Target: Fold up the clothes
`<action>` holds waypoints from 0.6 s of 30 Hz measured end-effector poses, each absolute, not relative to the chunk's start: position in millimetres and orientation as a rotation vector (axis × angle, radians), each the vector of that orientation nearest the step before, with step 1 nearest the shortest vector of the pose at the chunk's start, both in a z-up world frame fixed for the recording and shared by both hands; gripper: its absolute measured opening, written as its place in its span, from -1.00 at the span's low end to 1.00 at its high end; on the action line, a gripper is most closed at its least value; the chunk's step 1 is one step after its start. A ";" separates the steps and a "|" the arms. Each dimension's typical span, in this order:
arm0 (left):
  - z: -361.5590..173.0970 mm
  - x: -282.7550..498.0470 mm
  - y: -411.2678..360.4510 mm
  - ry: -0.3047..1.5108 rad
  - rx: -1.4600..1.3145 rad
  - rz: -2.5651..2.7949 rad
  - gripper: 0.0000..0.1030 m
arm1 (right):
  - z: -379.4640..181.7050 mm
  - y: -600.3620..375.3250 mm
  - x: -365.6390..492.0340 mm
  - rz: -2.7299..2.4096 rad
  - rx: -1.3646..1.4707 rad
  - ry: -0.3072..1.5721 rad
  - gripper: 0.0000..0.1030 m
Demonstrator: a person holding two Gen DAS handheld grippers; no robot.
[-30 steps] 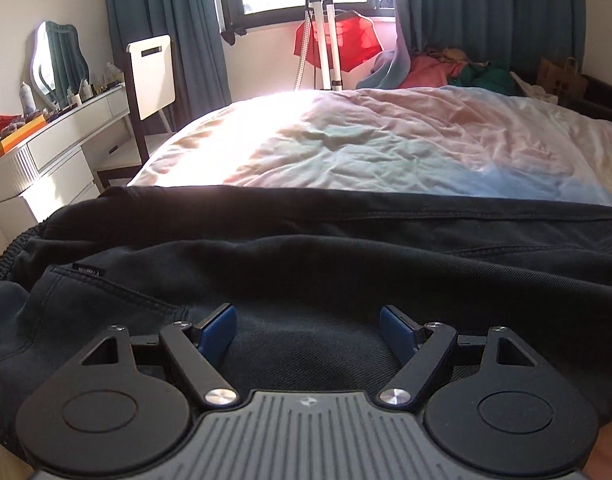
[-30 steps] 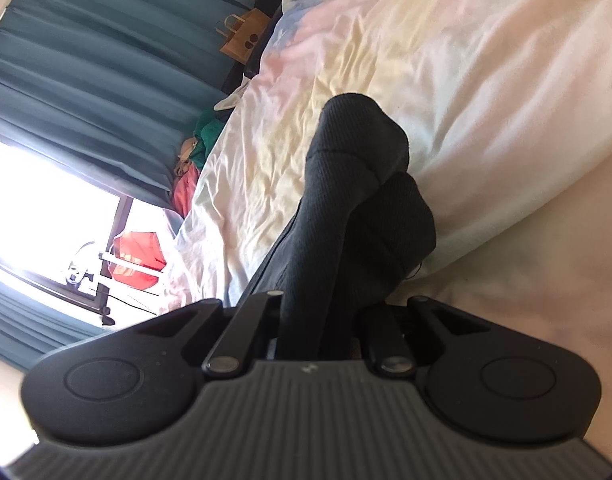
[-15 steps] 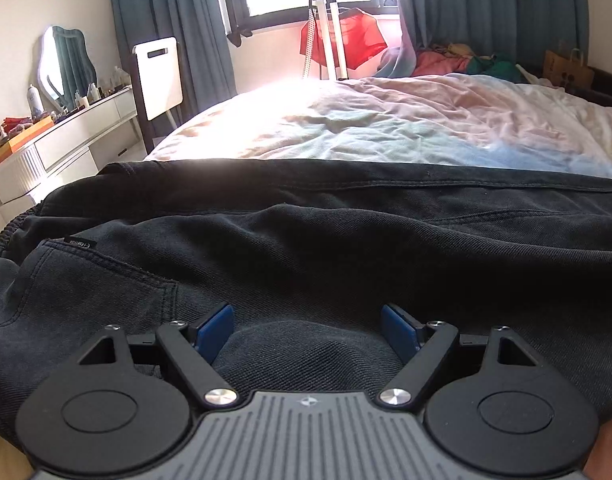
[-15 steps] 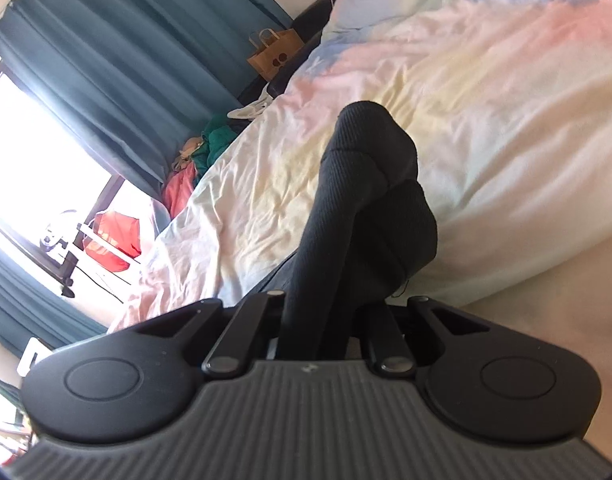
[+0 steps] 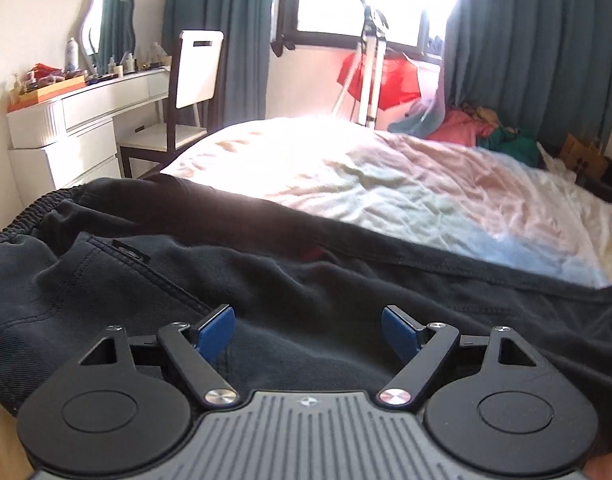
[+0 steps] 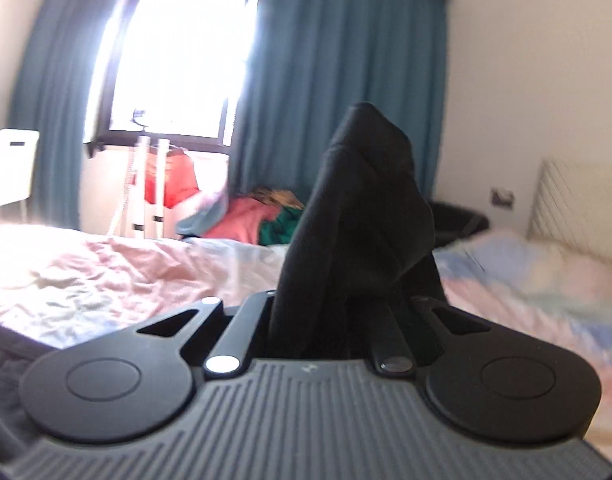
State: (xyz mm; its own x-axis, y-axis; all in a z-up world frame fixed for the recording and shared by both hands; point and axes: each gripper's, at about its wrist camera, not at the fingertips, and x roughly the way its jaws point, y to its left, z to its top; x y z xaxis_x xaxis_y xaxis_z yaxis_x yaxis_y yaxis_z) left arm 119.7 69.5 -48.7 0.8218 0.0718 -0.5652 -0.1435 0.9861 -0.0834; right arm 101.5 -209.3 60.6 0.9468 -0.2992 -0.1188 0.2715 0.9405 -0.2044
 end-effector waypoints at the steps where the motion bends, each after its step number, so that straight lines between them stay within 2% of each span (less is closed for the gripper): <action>1: -41.1 114.6 77.8 0.566 -0.155 0.131 0.67 | 58.3 -182.1 105.7 -0.245 -0.238 0.141 -0.78; 7: -19.1 94.5 117.4 0.483 -0.313 0.149 0.68 | -8.4 -43.1 121.4 0.046 -0.426 0.246 -0.77; 11: -18.6 91.0 128.5 0.496 -0.376 0.139 0.68 | -69.3 -2.3 107.6 0.164 -0.540 0.358 -0.77; 18: -21.3 88.7 131.2 0.479 -0.440 0.094 0.68 | -39.6 1.4 91.3 0.177 -0.469 0.267 -0.76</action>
State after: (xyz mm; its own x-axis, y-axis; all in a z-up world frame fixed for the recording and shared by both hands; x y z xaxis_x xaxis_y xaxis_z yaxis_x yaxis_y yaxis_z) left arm 88.7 131.2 -21.3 0.8852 -0.0146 -0.4650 -0.1888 0.9022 -0.3878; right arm 91.3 1.4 -39.6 0.9502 0.1066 -0.2929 -0.2282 0.8779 -0.4209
